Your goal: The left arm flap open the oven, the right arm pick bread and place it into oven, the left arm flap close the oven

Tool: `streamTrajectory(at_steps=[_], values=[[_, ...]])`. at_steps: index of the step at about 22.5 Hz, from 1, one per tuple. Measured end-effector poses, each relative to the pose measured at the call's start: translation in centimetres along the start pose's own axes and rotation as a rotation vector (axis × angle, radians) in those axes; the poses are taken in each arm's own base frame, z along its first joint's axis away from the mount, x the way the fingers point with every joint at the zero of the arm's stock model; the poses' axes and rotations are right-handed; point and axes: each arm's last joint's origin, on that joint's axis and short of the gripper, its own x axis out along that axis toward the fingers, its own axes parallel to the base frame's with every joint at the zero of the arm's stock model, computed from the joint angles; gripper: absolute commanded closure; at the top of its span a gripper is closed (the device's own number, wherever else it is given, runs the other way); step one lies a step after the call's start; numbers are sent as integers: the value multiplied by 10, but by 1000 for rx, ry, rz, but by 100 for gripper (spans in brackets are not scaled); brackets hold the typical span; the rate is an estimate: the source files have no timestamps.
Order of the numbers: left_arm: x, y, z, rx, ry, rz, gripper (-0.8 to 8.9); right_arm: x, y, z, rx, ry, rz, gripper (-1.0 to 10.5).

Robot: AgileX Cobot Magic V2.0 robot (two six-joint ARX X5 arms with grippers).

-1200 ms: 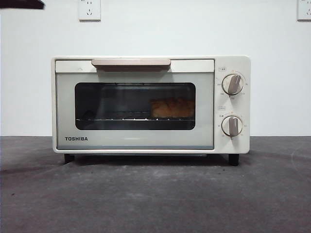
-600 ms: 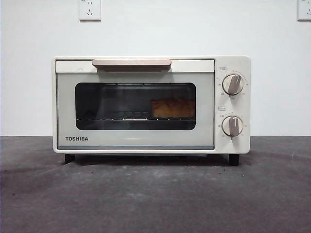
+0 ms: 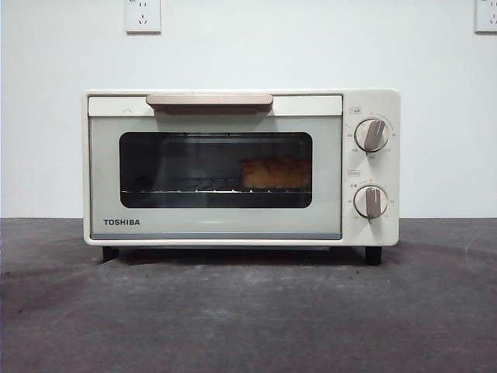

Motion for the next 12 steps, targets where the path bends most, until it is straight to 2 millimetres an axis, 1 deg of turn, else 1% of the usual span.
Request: streamTrajectory(at_steps=[2,3,4,8,12], values=[[0,0,0,8,0,1,803,0,0,0,-1,-3,-13,869],[0,0,0,11,0,1,803,0,-1,0,-3,-5,-24,958],[0,0,0,12,-1,1,803,0,-1,0,-4,-5,-35,929],[0,0,0,18,0,1,803,0,-3,0,-19,-17,-90,929],[0,0,0,18,0,1,803,0,-3,1,-21,-30,-95,929]])
